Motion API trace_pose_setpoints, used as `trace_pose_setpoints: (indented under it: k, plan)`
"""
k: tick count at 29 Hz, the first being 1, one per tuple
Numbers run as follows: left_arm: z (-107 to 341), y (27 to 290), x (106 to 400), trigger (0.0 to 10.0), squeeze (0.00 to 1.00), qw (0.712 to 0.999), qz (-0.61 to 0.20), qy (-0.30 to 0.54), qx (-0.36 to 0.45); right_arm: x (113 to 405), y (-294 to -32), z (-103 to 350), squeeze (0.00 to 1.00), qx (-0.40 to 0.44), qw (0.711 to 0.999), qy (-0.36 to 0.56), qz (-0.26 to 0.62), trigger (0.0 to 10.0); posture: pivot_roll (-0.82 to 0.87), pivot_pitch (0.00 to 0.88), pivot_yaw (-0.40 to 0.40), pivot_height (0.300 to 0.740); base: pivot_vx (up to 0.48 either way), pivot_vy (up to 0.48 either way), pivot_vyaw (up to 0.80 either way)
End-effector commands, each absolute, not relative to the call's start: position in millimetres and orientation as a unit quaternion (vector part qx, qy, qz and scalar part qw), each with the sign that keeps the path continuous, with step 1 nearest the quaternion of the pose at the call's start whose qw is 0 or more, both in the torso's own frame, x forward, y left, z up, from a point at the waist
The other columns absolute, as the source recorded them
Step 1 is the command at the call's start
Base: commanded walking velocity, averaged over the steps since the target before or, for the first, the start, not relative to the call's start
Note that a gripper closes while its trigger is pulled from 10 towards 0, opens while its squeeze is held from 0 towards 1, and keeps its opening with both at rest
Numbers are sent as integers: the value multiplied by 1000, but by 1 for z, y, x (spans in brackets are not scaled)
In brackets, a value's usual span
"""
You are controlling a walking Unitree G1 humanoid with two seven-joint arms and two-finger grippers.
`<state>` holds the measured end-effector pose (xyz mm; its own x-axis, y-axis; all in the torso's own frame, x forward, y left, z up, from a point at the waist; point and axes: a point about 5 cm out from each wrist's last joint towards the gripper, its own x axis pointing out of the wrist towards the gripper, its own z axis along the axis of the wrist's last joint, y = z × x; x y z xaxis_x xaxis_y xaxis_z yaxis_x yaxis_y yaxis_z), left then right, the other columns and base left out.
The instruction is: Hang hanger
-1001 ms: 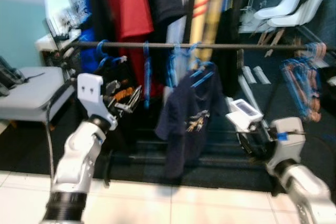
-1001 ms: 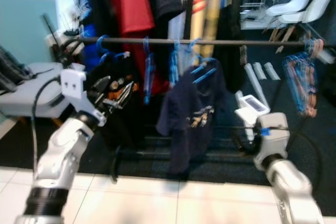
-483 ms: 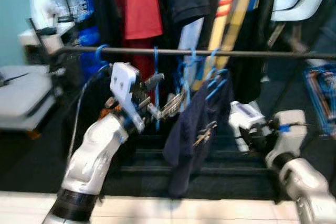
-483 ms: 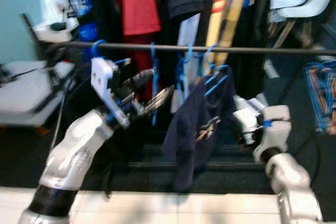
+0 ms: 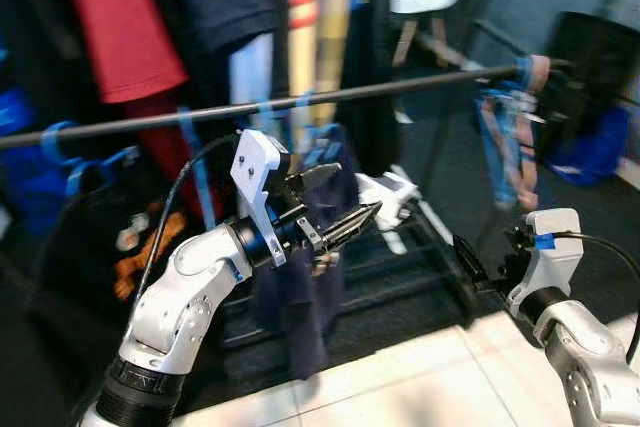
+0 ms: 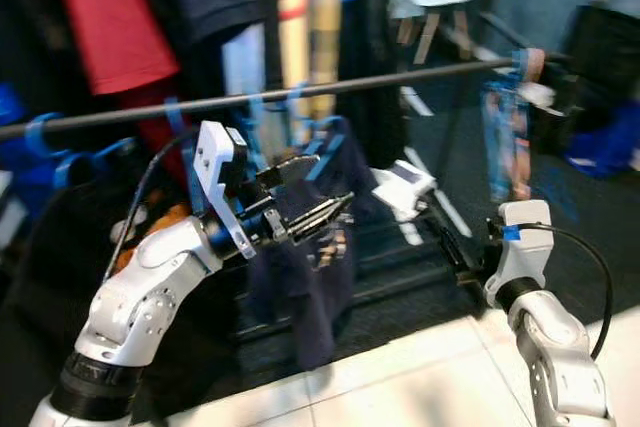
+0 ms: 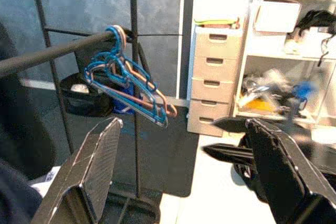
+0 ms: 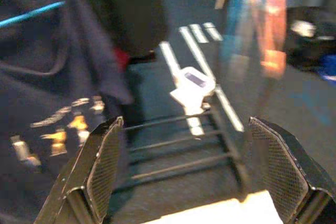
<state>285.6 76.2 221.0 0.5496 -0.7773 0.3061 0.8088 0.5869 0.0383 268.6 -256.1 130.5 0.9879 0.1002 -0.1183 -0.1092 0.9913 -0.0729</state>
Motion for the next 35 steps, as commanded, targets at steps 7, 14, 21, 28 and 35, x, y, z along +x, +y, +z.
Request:
trace_pose_setpoints:
  k: [7,14,21,28,35]
  plan:
    - [200,84,324,10000,0,963,-253,-61,66,271,-253,127,0,-50,995,74,55,10000,-119,0,28,740,0,0,-774]
    - [199,105,337,10000,0,985,-144,-23,96,272,-253,130,0,-61,994,66,54,10000,-134,0,37,740,0,0,-329]
    - [191,154,338,10000,0,995,26,11,96,268,-256,129,0,-78,993,75,50,10000,-133,0,36,740,0,0,0]
    - [179,172,328,10000,0,992,77,53,87,268,-262,127,0,-88,992,82,45,10000,-120,0,34,740,0,0,0]
    - [166,164,329,10000,0,993,55,100,43,269,-264,129,0,-93,991,81,44,10000,-123,0,31,740,0,0,0]
